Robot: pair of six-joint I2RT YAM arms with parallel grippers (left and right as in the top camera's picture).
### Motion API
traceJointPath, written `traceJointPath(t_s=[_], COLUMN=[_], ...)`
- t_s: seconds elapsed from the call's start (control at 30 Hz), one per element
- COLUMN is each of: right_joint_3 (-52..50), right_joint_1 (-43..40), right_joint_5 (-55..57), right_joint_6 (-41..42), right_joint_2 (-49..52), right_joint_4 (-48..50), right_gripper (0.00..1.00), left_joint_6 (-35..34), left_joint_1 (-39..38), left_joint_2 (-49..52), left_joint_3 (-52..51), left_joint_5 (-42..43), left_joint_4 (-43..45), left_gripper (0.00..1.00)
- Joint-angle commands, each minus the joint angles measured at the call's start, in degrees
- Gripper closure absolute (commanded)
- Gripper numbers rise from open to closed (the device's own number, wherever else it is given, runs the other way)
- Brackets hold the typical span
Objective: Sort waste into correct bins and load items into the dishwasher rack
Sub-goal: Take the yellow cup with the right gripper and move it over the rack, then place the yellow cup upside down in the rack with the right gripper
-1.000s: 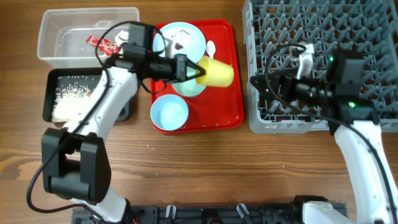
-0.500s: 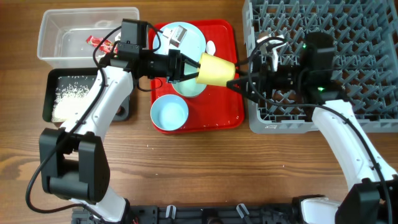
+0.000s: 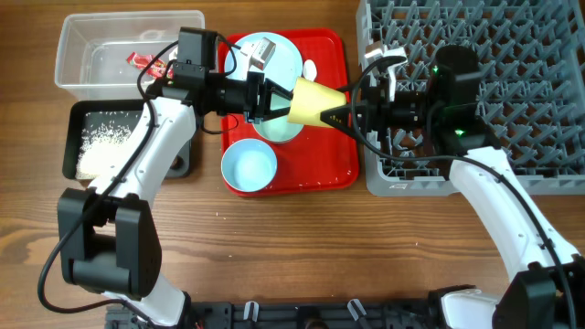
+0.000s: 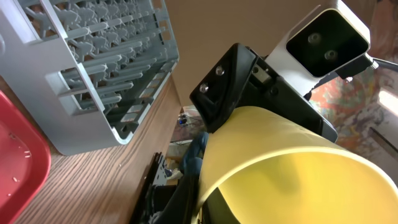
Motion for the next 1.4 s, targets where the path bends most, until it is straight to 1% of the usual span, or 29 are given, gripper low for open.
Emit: traceJointPath(t_s=[0.0,0.23,0.37,0.4,0.5,0.57,0.7,0.9,0.93,1.03,1.1,1.2,1.27,1.33,1.37], right_joint_3=[0.9,0.9,0.9,0.9,0.9,0.9,0.9,0.9,0.9,0.9,1.1,3.2,7.5,13.8,16.0], right_joint_1=[2.0,2.7,2.7,2.7,2.6,2.2,0.0,-7.5,-8.9,-12.0,-13.0,-13.5,-13.5,-13.5,-13.5], right_joint_5=[0.0,0.9,1.1,1.1,2.2,2.1,1.3,-1.5,-1.2,4.8,8.8,17.2,26.3,38.2,42.2], right_joint_6=[0.6,0.7,0.7,0.7,0.7,0.7,0.8,0.7,0.6,0.6,0.7,-0.2,-2.6,-4.2,-4.2], right_joint_2=[1.1,1.8,1.8,1.8,1.8,1.8,1.8,1.7,1.7,1.2,0.1,-3.2,-5.5,-6.7,-6.8], right_joint_4=[0.3,0.6,0.8,0.8,0.8,0.7,0.7,-2.0,-3.3,-9.7,-13.6,-21.9,-32.4,-44.8,-48.7], right_gripper=[0.25,0.36,0.41,0.43,0.43,0.43,0.43,0.44,0.44,0.45,0.45,0.46,0.46,0.46,0.46], left_joint_6=[-0.3,-0.3,-0.3,-0.3,-0.3,-0.3,-0.3,-0.3,-0.1,-0.1,-0.1,0.0,0.4,1.8,1.8], left_joint_1=[-0.2,-0.2,-0.2,-0.2,-0.2,-0.2,-0.2,-0.2,-0.2,-0.2,-0.2,-0.2,-0.2,-0.2,-0.2], left_joint_2=[-1.0,-1.0,-1.0,-1.0,-1.0,-1.0,-1.0,-1.0,-1.0,-1.0,-1.0,-1.0,-1.0,-1.0,-1.0], left_joint_3=[0.8,0.8,0.8,0.8,0.8,0.8,0.8,0.8,0.8,0.8,0.8,0.8,0.8,0.8,0.8], left_joint_5=[0.9,0.9,0.9,0.9,0.9,0.9,0.8,0.4,0.2,-3.5,-8.1,-17.8,-25.6,-33.2,-36.9], left_joint_4=[0.5,0.6,0.6,0.6,0.6,0.6,0.6,0.7,0.7,0.6,0.6,-0.1,-2.2,-5.6,-7.2], left_gripper=[0.96,0.96,0.96,0.91,0.75,0.69,0.65,0.64,0.64,0.64,0.64,0.63,0.63,0.63,0.65])
